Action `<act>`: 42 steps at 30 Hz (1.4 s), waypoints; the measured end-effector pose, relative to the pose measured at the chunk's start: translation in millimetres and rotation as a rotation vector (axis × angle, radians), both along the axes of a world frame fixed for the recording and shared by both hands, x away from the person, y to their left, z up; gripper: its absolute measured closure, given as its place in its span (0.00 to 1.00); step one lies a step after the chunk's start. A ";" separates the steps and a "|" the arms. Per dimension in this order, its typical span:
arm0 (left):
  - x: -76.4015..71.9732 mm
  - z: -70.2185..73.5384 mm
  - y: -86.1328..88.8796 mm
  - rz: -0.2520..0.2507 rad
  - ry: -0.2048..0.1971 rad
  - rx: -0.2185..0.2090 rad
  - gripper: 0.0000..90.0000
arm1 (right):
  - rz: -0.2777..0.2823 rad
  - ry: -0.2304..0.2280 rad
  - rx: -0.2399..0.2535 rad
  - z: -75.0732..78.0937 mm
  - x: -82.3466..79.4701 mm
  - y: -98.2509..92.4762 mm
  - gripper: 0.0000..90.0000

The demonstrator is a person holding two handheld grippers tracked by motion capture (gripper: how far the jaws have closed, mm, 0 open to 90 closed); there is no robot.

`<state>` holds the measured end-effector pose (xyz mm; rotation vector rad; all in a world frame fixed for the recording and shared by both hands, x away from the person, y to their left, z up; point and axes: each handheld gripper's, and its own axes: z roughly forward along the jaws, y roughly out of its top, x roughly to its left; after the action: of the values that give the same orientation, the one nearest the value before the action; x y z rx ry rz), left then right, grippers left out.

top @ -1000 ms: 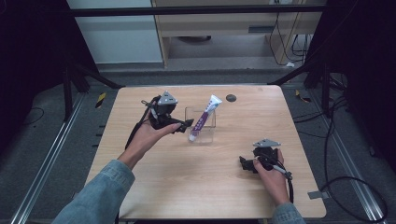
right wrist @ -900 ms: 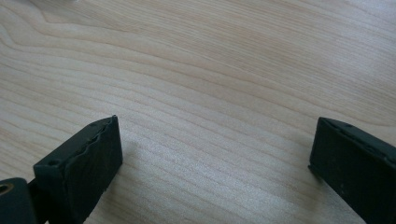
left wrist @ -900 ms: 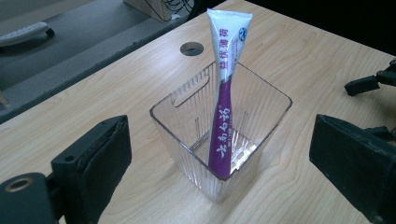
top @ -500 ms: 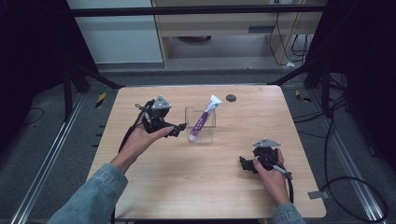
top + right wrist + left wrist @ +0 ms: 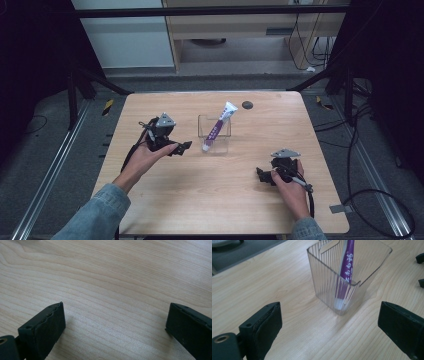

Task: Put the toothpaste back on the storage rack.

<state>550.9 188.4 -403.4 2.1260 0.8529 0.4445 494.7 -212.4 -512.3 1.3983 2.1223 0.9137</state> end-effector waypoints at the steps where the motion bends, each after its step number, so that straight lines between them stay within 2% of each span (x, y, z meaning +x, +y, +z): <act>1: -0.3 -1.7 1.2 0.002 0.003 -0.002 0.05 | 0.000 0.000 0.000 0.0 0.0 0.0 0.03; 13: -2.9 -32.9 20.2 0.034 0.050 0.013 0.06 | 0.000 0.000 0.000 0.0 0.0 0.0 0.03; 24: -2.8 -57.9 45.1 0.096 0.081 0.015 0.06 | 0.000 0.000 0.000 0.0 0.0 0.0 0.03; 32: -3.7 -67.0 68.1 0.151 0.087 0.006 0.07 | 0.000 0.000 0.000 0.0 0.0 0.0 0.03; 42: 2.0 -75.9 87.8 0.187 0.074 0.055 0.07 | 0.000 0.000 0.000 0.0 0.0 0.0 0.03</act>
<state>552.9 276.2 -479.3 2.1334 1.0992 0.4923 494.7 -212.4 -512.3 1.3984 2.1221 0.9139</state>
